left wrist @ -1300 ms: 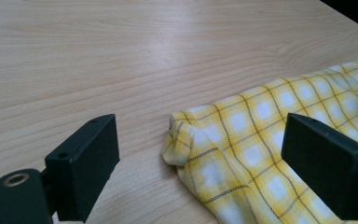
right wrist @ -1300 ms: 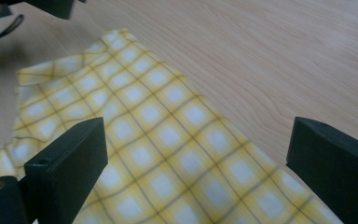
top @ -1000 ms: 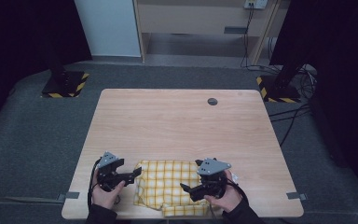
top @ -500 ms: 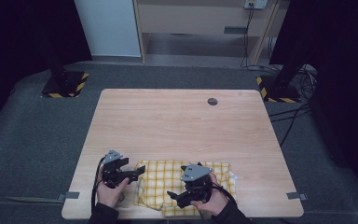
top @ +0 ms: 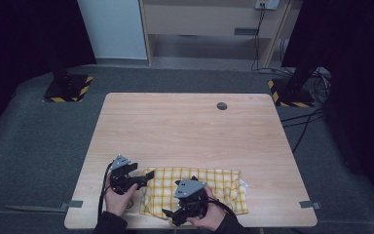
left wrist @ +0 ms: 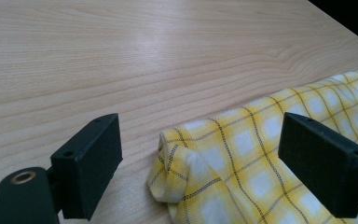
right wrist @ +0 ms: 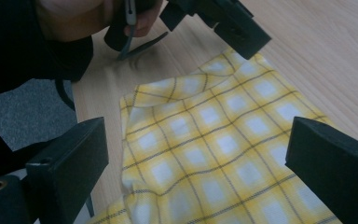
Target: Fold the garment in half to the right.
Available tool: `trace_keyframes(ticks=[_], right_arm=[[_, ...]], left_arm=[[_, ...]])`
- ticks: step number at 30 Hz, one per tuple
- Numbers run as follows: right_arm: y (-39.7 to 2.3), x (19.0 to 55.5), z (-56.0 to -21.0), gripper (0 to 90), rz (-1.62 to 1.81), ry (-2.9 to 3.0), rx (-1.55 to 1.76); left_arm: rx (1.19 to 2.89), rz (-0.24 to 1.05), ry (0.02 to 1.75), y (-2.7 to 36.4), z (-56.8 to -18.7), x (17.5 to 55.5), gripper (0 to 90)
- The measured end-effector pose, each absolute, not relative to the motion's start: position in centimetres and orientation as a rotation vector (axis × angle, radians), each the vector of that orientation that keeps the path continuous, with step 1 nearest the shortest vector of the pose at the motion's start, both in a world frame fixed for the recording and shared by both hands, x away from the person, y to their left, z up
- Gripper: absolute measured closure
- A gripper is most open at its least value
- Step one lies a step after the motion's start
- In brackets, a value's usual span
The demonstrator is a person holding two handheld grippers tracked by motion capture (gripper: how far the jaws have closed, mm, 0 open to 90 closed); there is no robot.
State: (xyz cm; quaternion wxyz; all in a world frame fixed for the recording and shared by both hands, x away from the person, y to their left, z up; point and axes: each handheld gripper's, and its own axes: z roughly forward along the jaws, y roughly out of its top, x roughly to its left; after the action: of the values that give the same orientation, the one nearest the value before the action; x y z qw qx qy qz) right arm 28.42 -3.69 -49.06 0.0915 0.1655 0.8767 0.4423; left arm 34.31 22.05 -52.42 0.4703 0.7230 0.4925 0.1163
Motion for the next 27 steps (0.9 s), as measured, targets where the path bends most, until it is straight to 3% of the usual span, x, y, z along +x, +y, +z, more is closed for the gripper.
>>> trace_keyframes(ticks=[27], right_arm=[[1.0,26.8,-51.7,6.2,1.263,2.673,0.421]], left_arm=[[1.802,0.247,1.206,21.5,-53.3,34.5,12.6]])
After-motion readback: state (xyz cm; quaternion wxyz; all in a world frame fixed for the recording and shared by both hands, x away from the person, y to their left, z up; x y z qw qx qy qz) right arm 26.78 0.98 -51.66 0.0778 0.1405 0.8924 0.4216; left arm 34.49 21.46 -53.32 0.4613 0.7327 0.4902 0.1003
